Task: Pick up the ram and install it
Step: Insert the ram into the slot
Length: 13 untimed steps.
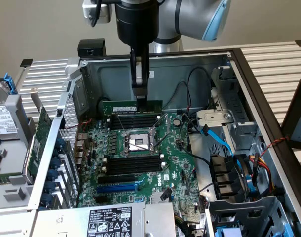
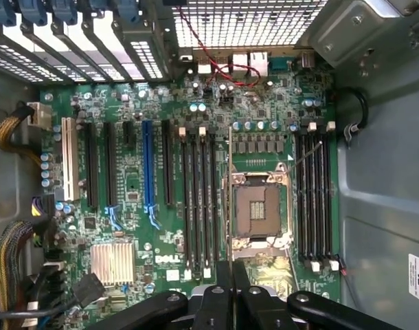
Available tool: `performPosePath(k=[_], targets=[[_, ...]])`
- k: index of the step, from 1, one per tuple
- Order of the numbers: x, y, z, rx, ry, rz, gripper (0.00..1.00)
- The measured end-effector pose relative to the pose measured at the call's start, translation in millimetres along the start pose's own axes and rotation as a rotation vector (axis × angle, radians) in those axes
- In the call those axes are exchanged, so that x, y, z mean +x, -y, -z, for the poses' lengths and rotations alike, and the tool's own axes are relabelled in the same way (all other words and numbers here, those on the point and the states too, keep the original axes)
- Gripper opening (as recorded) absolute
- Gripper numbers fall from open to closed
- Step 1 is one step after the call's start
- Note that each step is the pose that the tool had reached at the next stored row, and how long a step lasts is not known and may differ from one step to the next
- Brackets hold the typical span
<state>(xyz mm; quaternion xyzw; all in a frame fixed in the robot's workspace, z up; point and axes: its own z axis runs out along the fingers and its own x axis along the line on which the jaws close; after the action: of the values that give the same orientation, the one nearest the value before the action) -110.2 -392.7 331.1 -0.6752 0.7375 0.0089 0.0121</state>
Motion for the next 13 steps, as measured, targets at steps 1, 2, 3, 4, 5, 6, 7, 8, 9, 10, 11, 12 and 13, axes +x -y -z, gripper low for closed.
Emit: performPosePath(k=[1,2,3,4,5,6,7,8,9,10,11,12,13], targets=[[2.0,0.2,-1.0,0.0001,0.0000,-0.001,0.12],[4.3,0.3,-2.2,0.0002,0.0002,-0.002,0.12],[6.6,0.5,-3.2,0.0001,0.0000,-0.002,0.12],[9.2,0.8,-4.3,0.0001,0.0001,-0.002,0.12],[10.7,0.9,-5.7,0.0002,0.0002,-0.002,0.12],[11.4,0.9,-7.0,0.0002,0.0002,-0.002,0.12],[11.8,0.7,-8.3,0.0001,0.0001,-0.002,0.12],[12.1,0.1,-9.4,0.0003,0.0003,-0.002,0.12],[12.3,-0.9,-10.4,0.0011,0.0002,-0.002,0.12],[12.5,-2.2,-11.5,0.0027,0.0004,-0.002,0.12],[12.7,-3.5,-12.5,0.0048,0.0006,-0.002,0.12],[12.8,-5.0,-13.5,0.0075,0.0008,-0.002,0.12],[13.0,-6.5,-14.3,0.0114,0.0011,-0.001,0.12]])
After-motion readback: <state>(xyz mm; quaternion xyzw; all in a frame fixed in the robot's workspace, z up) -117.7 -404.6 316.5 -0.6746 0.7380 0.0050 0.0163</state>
